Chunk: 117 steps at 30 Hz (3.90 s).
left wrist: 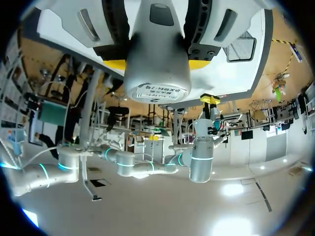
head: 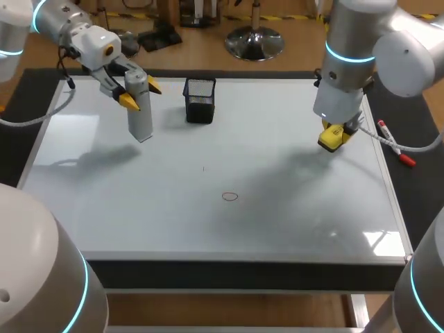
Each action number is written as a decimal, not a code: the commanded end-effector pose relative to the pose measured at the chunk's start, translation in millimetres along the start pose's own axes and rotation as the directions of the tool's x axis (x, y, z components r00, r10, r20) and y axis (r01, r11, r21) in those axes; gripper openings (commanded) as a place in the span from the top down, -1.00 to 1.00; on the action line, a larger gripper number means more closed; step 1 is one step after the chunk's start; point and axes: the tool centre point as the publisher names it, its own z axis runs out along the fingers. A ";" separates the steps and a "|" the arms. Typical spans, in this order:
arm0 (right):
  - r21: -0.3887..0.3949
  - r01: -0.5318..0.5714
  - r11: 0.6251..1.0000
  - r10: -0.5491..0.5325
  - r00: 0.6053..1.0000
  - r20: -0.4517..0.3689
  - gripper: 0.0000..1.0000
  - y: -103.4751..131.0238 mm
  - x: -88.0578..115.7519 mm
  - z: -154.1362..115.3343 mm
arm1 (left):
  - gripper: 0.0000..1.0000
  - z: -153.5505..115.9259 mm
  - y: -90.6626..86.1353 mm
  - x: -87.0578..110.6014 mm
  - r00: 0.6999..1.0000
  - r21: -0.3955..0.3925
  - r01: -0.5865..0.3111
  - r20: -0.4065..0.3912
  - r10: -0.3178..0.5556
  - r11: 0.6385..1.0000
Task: Pick up the inspection probe, press it on each red-marked spot on the whiteboard one by one, put down the probe, pick up the eraser, and wipe off all the red marks.
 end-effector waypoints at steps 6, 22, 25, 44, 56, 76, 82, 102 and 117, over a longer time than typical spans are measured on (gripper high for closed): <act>0.002 0.001 1.000 -0.001 1.000 -0.002 1.00 -0.5 0.2 -0.6 | 1.00 -12.8 7.8 -3.0 1.000 0.025 -0.004 -0.006 0.004 1.000; 0.002 0.001 1.000 -0.001 1.000 -0.002 1.00 -0.5 0.2 -0.6 | 1.00 -12.8 7.8 -3.0 1.000 0.025 -0.004 -0.006 0.004 1.000; 0.002 0.001 1.000 -0.001 1.000 -0.002 1.00 -0.5 0.2 -0.6 | 1.00 -12.8 7.8 -3.0 1.000 0.025 -0.004 -0.006 0.004 1.000; 0.105 0.197 0.975 -0.203 0.978 0.050 1.00 98.7 23.6 -29.1 | 1.00 -12.8 7.8 -3.0 1.000 0.025 -0.004 -0.006 0.004 1.000; 0.085 0.358 0.930 -0.363 0.931 0.048 1.00 184.3 28.5 -31.2 | 1.00 -12.8 7.8 -3.0 1.000 0.025 -0.004 -0.006 0.004 1.000; 0.065 0.626 0.777 -0.629 0.776 0.051 1.00 290.1 -18.4 -11.4 | 1.00 -12.8 7.8 -3.0 1.000 0.025 -0.004 -0.006 0.004 1.000; 0.048 0.687 0.725 -0.689 0.722 0.060 1.00 309.8 -39.8 -1.7 | 1.00 -12.8 7.8 -3.0 1.000 0.025 -0.004 -0.006 0.004 1.000; 0.009 0.767 0.641 -0.766 0.640 0.060 1.00 340.3 -82.6 15.1 | 1.00 -12.8 7.8 -3.0 1.000 0.025 -0.004 -0.006 0.004 1.000; -0.033 0.753 0.657 -0.751 0.658 0.053 1.00 326.6 -81.0 30.8 | 1.00 -12.8 7.8 -3.0 1.000 0.025 -0.004 -0.006 0.004 1.000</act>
